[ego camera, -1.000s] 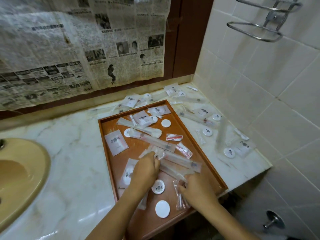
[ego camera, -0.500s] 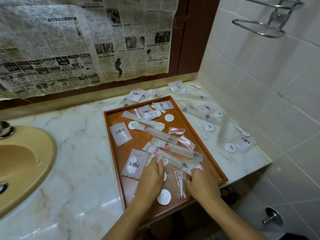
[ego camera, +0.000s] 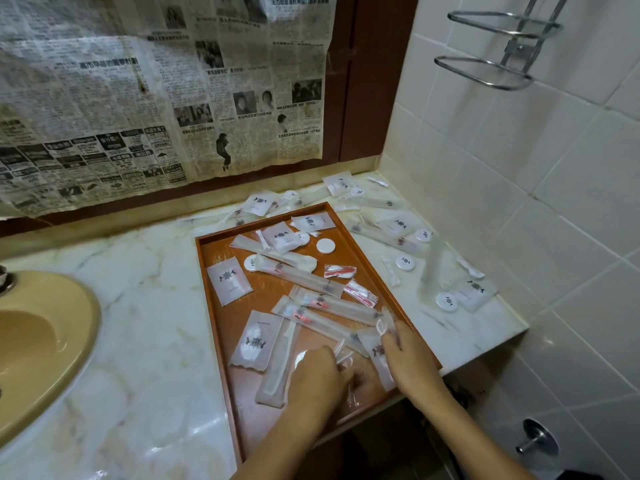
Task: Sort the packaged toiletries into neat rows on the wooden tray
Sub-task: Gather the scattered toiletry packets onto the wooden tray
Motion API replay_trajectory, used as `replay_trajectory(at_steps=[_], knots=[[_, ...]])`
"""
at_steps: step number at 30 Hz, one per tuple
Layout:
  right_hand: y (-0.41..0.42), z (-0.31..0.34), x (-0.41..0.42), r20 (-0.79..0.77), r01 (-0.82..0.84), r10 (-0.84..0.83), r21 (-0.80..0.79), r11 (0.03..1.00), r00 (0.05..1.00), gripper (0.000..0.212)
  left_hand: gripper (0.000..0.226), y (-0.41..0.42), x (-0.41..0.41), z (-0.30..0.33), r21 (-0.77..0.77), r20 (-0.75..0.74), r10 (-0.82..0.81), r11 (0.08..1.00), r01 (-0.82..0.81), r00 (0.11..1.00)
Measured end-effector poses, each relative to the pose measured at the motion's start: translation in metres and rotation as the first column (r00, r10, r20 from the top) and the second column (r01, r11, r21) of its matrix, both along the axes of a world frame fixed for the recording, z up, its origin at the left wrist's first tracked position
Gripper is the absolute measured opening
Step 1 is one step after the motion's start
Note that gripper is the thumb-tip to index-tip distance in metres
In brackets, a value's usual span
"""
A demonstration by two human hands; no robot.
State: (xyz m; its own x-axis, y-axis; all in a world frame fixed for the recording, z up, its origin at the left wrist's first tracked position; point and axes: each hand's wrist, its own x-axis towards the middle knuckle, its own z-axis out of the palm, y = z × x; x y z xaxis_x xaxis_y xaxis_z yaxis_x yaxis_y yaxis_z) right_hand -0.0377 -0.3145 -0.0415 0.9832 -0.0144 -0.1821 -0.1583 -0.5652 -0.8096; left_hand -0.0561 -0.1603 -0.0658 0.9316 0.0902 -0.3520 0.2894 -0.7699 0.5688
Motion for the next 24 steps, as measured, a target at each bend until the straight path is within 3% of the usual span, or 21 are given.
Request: replay_trajectory(at_steps=[3, 5, 9, 13, 17, 19, 22, 24], knots=[[-0.003, 0.001, -0.001, 0.037, -0.007, 0.006, 0.026, 1.0, 0.999, 0.029, 0.033, -0.009, -0.001, 0.001, 0.058, -0.039, -0.043, 0.997, 0.046, 0.998], [-0.005, -0.002, 0.0, 0.011, 0.01, -0.011, 0.026, 1.0, 1.0, 0.03, 0.032, -0.013, 0.0, -0.002, 0.107, -0.043, -0.058, 0.992, 0.063, 0.997], [-0.009, -0.01, 0.0, 0.019, 0.007, -0.007, -0.005, 1.0, 1.0, 0.005, 0.025, -0.017, 0.0, -0.006, 0.158, -0.059, -0.083, 0.983, 0.091, 0.995], [-0.011, -0.011, -0.001, 0.02, -0.017, 0.016, 0.015, 1.0, 1.0, 0.006, 0.022, -0.013, 0.002, -0.008, 0.081, -0.067, -0.075, 0.993, 0.081, 0.995], [-0.01, -0.008, 0.006, 0.004, -0.052, 0.052, 0.011, 0.999, 0.999, 0.043, 0.029, 0.001, 0.01, -0.006, -0.071, -0.078, -0.059, 0.996, 0.054, 0.995], [-0.006, -0.007, 0.013, 0.008, -0.06, 0.06, 0.02, 0.998, 0.998, 0.037, 0.024, 0.013, 0.017, -0.005, -0.16, -0.046, -0.041, 0.987, 0.033, 0.998], [0.007, -0.001, 0.026, -0.028, -0.073, 0.074, 0.026, 0.997, 0.997, 0.018, 0.032, 0.034, 0.031, 0.005, -0.142, 0.025, -0.025, 0.99, 0.028, 0.999], [0.019, 0.006, 0.036, -0.017, -0.09, 0.09, 0.011, 0.996, 0.996, 0.018, 0.038, 0.05, 0.041, 0.012, -0.154, 0.1, 0.016, 0.988, 0.0, 0.995]])
